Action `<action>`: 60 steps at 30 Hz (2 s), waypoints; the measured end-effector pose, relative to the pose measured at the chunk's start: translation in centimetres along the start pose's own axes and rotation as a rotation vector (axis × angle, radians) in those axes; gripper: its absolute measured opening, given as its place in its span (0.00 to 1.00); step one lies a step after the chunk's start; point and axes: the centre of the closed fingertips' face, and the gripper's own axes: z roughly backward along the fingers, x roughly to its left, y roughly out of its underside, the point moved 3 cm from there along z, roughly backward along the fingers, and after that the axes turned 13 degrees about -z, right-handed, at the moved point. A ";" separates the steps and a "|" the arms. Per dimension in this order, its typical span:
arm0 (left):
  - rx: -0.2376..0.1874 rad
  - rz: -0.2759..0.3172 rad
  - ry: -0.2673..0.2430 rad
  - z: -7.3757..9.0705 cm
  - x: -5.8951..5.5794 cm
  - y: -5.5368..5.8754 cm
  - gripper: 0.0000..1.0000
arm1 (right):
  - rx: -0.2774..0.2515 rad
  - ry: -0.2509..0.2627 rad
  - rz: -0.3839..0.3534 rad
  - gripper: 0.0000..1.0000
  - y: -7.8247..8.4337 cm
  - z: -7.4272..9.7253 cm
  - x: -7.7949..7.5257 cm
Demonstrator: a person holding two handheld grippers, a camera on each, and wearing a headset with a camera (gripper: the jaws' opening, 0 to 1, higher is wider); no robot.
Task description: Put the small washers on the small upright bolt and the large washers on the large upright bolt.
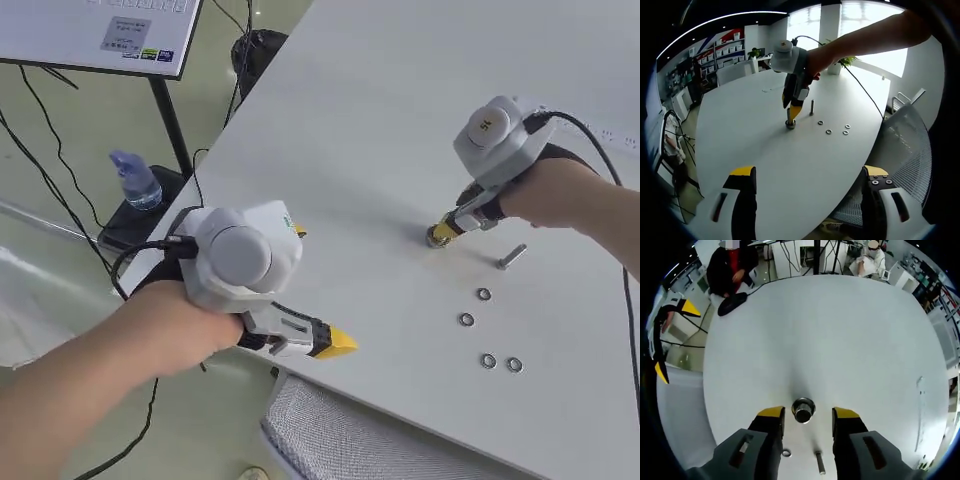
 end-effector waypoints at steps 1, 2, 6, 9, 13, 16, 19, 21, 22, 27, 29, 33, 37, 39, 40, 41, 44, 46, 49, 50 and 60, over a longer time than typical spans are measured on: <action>-0.001 -0.002 -0.001 0.0 0.0 -0.1 0.87 | -0.003 0.000 0.000 0.39 0.0 0.2 0.1; -0.002 -0.002 0.001 0.0 0.0 -0.1 0.87 | -0.005 -0.005 -0.004 0.38 -0.1 0.4 0.2; 0.003 -0.004 0.009 0.0 -0.3 0.0 0.86 | -0.022 -0.007 -0.012 0.38 -0.1 1.2 0.5; 0.009 -0.006 0.018 -0.1 -0.6 0.1 0.86 | -0.026 -0.009 -0.021 0.38 0.1 1.7 0.6; 0.012 -0.011 0.022 0.0 -0.6 0.0 0.86 | -0.036 -0.022 -0.050 0.38 0.1 2.5 0.9; 0.012 -0.016 0.023 0.1 -0.5 -0.1 0.86 | -0.042 -0.013 -0.046 0.38 0.1 3.1 0.9; 0.013 -0.020 0.022 0.1 -0.4 -0.2 0.85 | -0.046 -0.013 -0.051 0.38 0.1 3.4 1.0; 0.017 -0.023 0.025 0.1 -0.4 -0.2 0.85 | -0.046 -0.009 -0.048 0.38 0.3 3.6 1.2; 0.020 -0.025 0.027 0.1 -0.4 -0.2 0.85 | -0.044 -0.006 -0.047 0.38 0.4 3.6 1.2; 0.027 -0.040 0.036 -0.3 -0.6 -0.6 0.85 | -0.043 0.006 -0.039 0.38 1.1 4.3 1.2; 0.022 -0.043 0.037 -0.5 -0.6 -0.9 0.85 | -0.041 0.004 -0.045 0.38 1.4 4.5 1.2; 0.016 -0.048 0.040 -0.7 -0.5 -1.4 0.85 | -0.035 0.004 -0.049 0.38 2.6 4.8 1.3; 0.008 -0.046 0.037 -0.7 -0.4 -1.7 0.85 | -0.043 -0.018 -0.066 0.38 4.0 5.1 1.3; 0.007 -0.045 0.034 -0.7 -0.3 -1.7 0.85 | -0.046 -0.020 -0.073 0.38 4.8 5.1 1.1; 0.006 -0.043 0.033 -0.7 -0.3 -1.7 0.85 | -0.043 -0.019 -0.082 0.38 5.3 5.1 1.0; 0.007 -0.042 0.033 -0.7 -0.3 -1.7 0.85 | -0.043 -0.020 -0.084 0.38 5.6 5.1 1.1; 0.012 -0.045 0.032 -0.7 -0.3 -1.6 0.86 | -0.034 -0.017 -0.099 0.38 6.6 5.1 1.1; 0.013 -0.040 0.032 -0.7 -0.3 -1.5 0.86 | -0.036 -0.018 -0.109 0.38 7.1 5.2 1.2; 0.016 -0.044 0.031 -0.6 -0.3 -1.5 0.85 | -0.034 -0.013 -0.115 0.37 7.9 5.2 1.0; 0.016 -0.044 0.032 -0.6 -0.4 -1.5 0.85 | -0.033 -0.012 -0.117 0.37 8.1 5.2 0.8; 0.019 -0.041 0.031 -0.5 -0.9 -1.4 0.85 | -0.028 -0.002 -0.128 0.36 9.4 5.3 1.8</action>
